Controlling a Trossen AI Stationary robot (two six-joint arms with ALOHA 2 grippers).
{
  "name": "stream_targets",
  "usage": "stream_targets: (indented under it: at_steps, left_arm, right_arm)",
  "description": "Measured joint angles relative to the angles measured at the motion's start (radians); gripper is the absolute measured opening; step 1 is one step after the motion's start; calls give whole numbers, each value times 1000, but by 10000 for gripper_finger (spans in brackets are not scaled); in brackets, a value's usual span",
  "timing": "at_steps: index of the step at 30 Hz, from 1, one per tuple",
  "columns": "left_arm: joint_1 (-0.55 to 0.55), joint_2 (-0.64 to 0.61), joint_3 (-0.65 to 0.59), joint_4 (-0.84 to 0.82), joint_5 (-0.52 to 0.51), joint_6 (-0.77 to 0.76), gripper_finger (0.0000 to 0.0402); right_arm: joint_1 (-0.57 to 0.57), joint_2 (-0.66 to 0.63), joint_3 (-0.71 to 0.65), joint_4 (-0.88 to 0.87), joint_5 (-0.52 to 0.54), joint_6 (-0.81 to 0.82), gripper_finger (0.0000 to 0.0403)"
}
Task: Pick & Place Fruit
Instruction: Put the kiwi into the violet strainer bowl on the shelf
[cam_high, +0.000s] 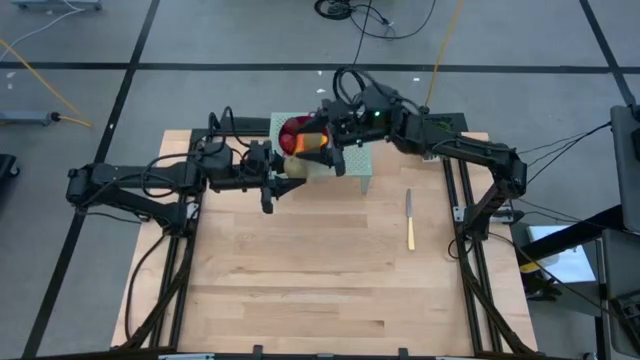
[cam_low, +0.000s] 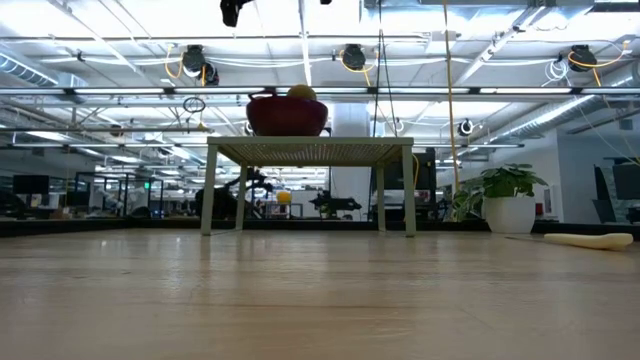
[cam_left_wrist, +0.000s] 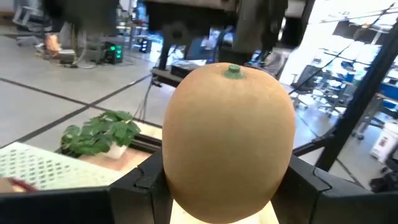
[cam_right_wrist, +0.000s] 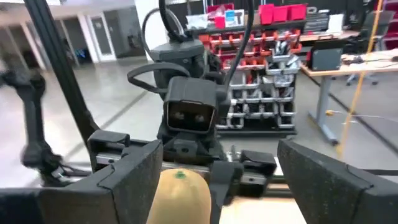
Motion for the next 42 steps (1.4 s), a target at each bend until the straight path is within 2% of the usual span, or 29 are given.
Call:
stream_targets:
  at_steps: [5,7,10,16,23,31,37,42]
  left_arm:
    - [7,-18,0,-72,-73,0,196]
    - [21,-31,0,-101,-92,0,196]
    - [54,-32,0,-120,-98,-9,196]
    - [140,-31,38,-231,-78,-28,196]
    - [244,23,171,-376,-72,-21,196]
    - [334,193,375,-627,-63,-23,196]
    - [388,285,509,-770,-8,-27,196]
    - [430,312,565,-841,31,-66,196]
  right_arm:
    - [-9,-47,0,-153,70,-127,290]
    - [-1,-56,2,-196,129,-169,270]
    - [2,-89,-17,-262,138,-194,230]
    - [9,-172,-148,-235,164,-204,127]
    - [-14,-324,-374,-61,162,-200,10]
    - [-70,-503,-607,92,162,-141,6]
    - [-93,-623,-758,217,158,-218,3]
    - [-93,-710,-863,282,158,-320,1]
